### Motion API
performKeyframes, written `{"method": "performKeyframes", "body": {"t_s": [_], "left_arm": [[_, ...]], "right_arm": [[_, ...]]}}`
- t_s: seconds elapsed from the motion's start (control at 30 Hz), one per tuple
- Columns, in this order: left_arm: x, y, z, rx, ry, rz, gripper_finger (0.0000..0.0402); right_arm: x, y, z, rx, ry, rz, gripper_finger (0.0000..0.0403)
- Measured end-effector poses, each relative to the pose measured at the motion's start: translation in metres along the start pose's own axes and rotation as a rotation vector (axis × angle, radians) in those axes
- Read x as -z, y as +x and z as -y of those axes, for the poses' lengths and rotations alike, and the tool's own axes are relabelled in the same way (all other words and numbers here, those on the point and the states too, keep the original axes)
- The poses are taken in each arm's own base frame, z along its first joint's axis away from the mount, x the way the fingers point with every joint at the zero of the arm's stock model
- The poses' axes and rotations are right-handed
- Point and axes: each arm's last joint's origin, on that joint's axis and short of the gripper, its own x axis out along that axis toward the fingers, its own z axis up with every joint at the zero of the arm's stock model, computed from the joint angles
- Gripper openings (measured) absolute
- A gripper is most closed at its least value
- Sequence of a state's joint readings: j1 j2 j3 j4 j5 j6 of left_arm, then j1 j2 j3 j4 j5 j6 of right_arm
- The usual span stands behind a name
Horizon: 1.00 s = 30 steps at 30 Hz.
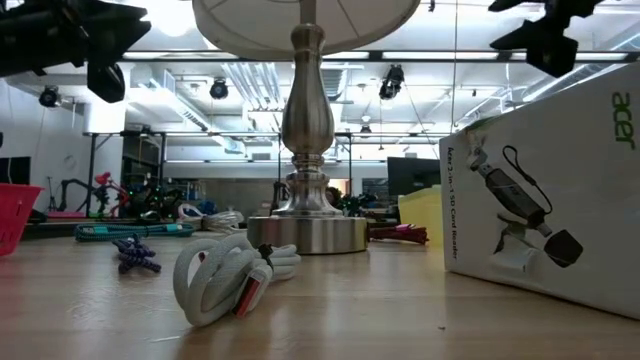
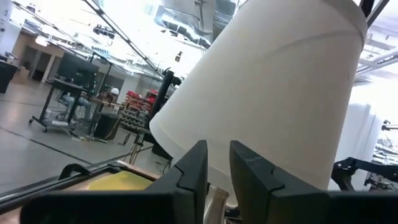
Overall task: Pick and place items into bin
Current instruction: Put the black charger adapter into the black bin
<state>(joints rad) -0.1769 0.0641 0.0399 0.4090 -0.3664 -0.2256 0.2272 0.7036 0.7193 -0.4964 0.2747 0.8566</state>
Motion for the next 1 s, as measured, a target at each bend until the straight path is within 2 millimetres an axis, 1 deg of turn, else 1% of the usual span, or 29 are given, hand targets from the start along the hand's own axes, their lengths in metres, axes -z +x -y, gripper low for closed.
{"method": "performKeyframes", "body": {"t_s": [0.17, 0.37, 0.7, 0.9, 1.0], "left_arm": [[-0.001, 0.0, 0.0, -0.011, -0.003, 0.01, 0.0052], [0.0, 0.0, 0.0, -0.012, -0.001, 0.006, 0.0052], [0.0, 0.0, 0.0, -0.013, -0.002, 0.006, 0.0052], [0.0, 0.0, 0.0, -0.013, -0.003, 0.005, 0.0052], [0.0, 0.0, 0.0, -0.013, -0.003, 0.006, 0.0052]], "right_arm": [[0.004, 0.014, -0.005, 0.061, -0.008, -0.143, 0.0196], [0.018, 0.028, 0.001, 0.181, 0.071, -0.313, 0.0196], [0.036, 0.063, 0.004, 0.308, 0.117, -0.481, 0.0196], [0.052, 0.086, 0.005, 0.361, 0.091, -0.618, 0.0196], [0.058, 0.093, 0.006, 0.386, 0.076, -0.65, 0.0196]]}}
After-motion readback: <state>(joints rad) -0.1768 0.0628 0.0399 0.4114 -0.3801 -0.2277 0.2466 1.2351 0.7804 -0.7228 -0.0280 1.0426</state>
